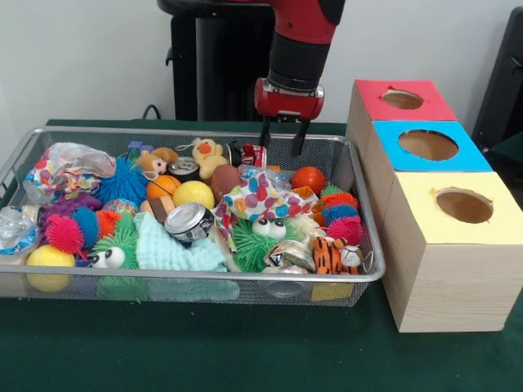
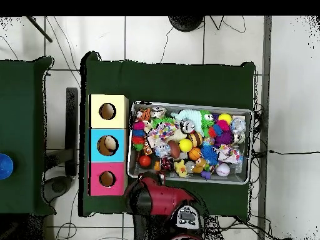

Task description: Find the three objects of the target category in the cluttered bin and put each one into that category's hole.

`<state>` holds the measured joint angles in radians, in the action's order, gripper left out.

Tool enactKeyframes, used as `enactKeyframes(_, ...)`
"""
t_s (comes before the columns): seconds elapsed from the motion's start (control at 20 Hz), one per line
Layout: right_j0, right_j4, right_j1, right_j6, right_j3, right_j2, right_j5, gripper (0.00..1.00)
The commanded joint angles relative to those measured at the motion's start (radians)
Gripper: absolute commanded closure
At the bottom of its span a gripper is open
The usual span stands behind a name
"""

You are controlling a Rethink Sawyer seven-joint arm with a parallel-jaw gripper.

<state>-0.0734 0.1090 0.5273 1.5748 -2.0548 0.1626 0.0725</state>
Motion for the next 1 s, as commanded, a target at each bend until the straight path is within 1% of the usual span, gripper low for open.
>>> enactKeyframes(0.05, -0.053, -0.072, 0.053, 0.311, 0.005, -0.067, 0.188, 0.00)
enactKeyframes(0.15, -0.039, -0.095, 0.106, 0.307, -0.008, -0.069, 0.132, 0.00)
enactKeyframes(0.35, -0.040, -0.133, 0.202, 0.309, -0.037, -0.111, 0.040, 0.00)
enactKeyframes(0.45, -0.041, -0.152, 0.235, 0.307, -0.039, -0.130, -0.002, 0.00)
enactKeyframes(0.55, -0.025, -0.183, 0.250, 0.299, -0.030, -0.126, -0.065, 0.00)
enactKeyframes(0.6, -0.006, -0.199, 0.256, 0.293, -0.019, -0.111, -0.091, 0.00)
enactKeyframes(0.7, 0.005, -0.212, 0.261, 0.275, 0.005, -0.111, -0.129, 0.00)
enactKeyframes(0.8, 0.024, -0.223, 0.256, 0.252, 0.037, -0.096, -0.154, 0.00)
enactKeyframes(1.0, 0.031, -0.214, 0.220, 0.217, 0.076, -0.078, -0.112, 0.00)
